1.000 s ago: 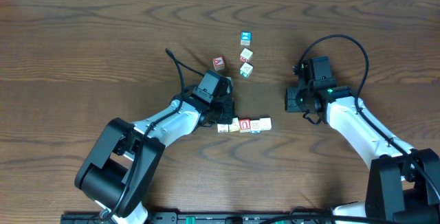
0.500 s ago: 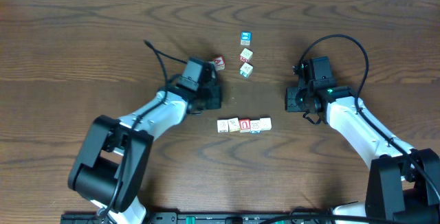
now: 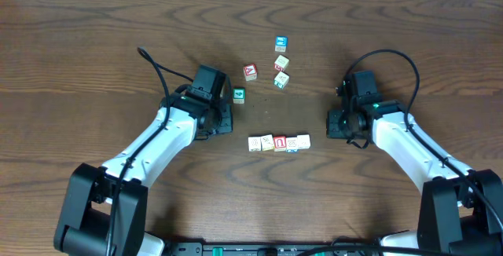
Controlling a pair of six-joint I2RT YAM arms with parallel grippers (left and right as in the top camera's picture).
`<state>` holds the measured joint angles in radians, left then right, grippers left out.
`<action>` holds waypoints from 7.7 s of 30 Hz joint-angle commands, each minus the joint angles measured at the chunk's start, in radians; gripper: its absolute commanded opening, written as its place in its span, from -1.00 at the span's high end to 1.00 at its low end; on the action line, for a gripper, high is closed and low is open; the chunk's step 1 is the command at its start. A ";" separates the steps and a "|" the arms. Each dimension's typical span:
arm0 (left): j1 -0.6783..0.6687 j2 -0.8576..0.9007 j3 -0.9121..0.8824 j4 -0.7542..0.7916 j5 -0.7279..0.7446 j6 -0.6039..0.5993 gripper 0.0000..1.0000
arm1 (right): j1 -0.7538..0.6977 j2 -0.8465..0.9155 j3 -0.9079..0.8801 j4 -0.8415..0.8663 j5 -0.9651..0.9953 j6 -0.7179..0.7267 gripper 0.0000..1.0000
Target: Lift 5 blocks
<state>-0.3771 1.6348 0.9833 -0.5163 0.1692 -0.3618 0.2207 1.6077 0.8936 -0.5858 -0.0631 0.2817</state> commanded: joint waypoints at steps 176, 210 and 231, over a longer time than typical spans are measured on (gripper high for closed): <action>-0.159 0.114 -0.069 0.140 0.253 -0.102 0.86 | 0.148 -0.076 -0.109 0.112 -0.152 0.040 0.97; -0.156 0.114 -0.069 -0.017 -0.085 -0.039 0.85 | 0.148 -0.076 -0.109 -0.127 -0.044 0.135 0.98; -0.156 0.114 -0.069 -0.018 -0.084 -0.040 0.85 | 0.354 -0.076 -0.109 -0.037 -0.053 0.095 0.98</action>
<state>-0.5381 1.7317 0.9215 -0.5209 0.1303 -0.4168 0.5659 1.5490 0.7704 -0.6346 -0.1707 0.3855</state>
